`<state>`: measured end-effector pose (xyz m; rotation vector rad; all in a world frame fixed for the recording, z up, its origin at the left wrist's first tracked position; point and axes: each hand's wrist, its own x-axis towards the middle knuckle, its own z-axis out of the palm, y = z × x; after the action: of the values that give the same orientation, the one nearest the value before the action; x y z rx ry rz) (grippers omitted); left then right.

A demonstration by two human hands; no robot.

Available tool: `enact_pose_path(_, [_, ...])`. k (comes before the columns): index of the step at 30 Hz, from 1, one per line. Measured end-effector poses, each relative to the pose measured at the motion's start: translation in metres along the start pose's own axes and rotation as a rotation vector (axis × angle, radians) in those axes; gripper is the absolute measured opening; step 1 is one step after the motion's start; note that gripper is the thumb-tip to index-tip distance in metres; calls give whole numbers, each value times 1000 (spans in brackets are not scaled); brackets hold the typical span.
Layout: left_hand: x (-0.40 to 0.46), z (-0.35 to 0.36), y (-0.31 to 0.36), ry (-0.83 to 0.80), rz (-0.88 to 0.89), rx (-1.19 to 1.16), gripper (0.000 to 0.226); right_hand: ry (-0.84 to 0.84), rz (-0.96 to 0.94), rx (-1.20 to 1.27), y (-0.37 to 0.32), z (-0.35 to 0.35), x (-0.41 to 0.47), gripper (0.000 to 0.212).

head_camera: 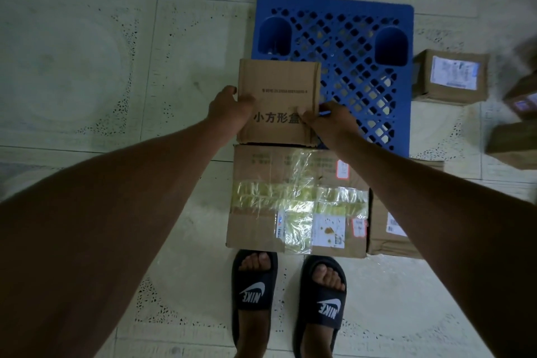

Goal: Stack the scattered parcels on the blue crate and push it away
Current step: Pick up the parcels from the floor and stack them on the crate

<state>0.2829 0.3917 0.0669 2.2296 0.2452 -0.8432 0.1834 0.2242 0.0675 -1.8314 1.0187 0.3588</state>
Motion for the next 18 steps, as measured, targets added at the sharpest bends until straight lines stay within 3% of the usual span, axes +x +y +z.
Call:
enact_pose_path(3, [-14, -3, 11, 74, -11, 43, 67, 35, 24, -50, -6, -14, -12, 55])
enact_pose_path(8, [-50, -11, 64, 146, 19, 178, 48, 84, 48, -38, -25, -64, -40, 54])
enact_pose_path(13, [-91, 9, 157, 16, 132, 245, 32, 168, 9, 37, -42, -140, -78, 53])
enact_pose_path(18, [-144, 54, 243, -191, 227, 100, 30, 314, 66, 98, -32, -237, -120, 42])
